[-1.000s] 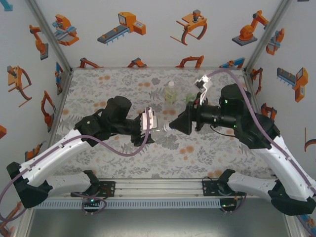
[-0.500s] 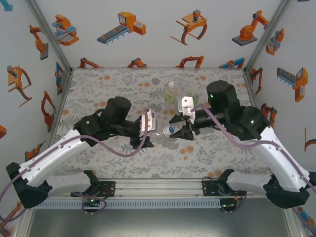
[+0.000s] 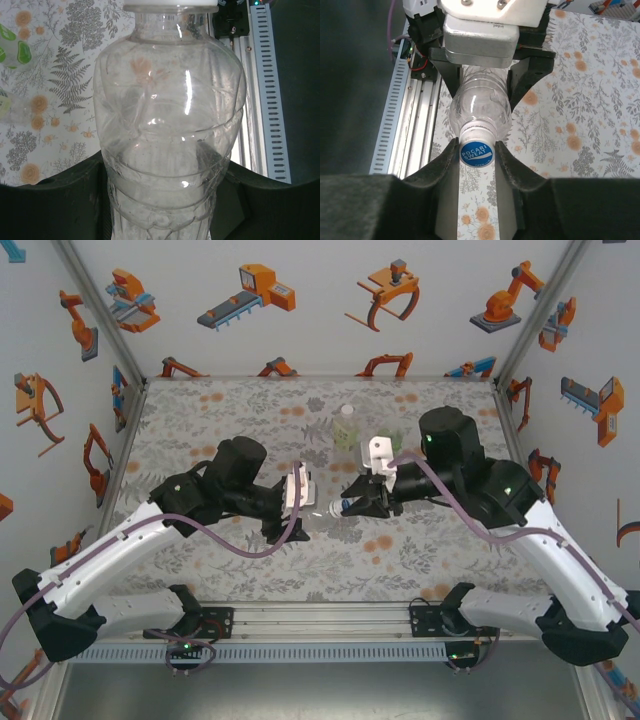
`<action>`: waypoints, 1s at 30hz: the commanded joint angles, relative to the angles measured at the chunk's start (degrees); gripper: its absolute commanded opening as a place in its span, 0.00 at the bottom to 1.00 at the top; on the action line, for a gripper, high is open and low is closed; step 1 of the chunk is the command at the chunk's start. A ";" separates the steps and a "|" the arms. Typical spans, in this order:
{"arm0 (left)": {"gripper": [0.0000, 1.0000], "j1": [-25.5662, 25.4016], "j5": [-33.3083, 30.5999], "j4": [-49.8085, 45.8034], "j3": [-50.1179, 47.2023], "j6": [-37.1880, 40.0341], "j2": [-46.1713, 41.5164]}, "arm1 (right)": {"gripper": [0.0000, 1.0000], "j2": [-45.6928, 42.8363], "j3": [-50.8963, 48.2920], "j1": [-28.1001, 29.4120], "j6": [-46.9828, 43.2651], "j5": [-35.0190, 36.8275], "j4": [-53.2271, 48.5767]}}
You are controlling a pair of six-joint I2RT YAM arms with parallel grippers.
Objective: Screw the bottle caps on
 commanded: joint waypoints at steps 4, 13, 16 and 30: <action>0.00 -0.14 -2.53 3.85 1.10 -0.04 -1.80 | 0.13 -2.14 -4.51 0.89 26.77 8.05 8.26; 0.00 -0.19 -8.45 7.37 -0.45 -0.33 -2.03 | 0.21 -4.08 -7.53 0.99 75.04 25.67 7.70; 0.00 -0.14 -6.70 7.38 -0.64 -0.38 -1.68 | 0.32 -3.44 -4.61 1.04 73.91 27.35 5.37; 0.00 -0.14 2.31 5.64 -0.32 -0.96 -2.21 | 0.57 -6.58 -4.76 1.06 29.71 12.50 7.71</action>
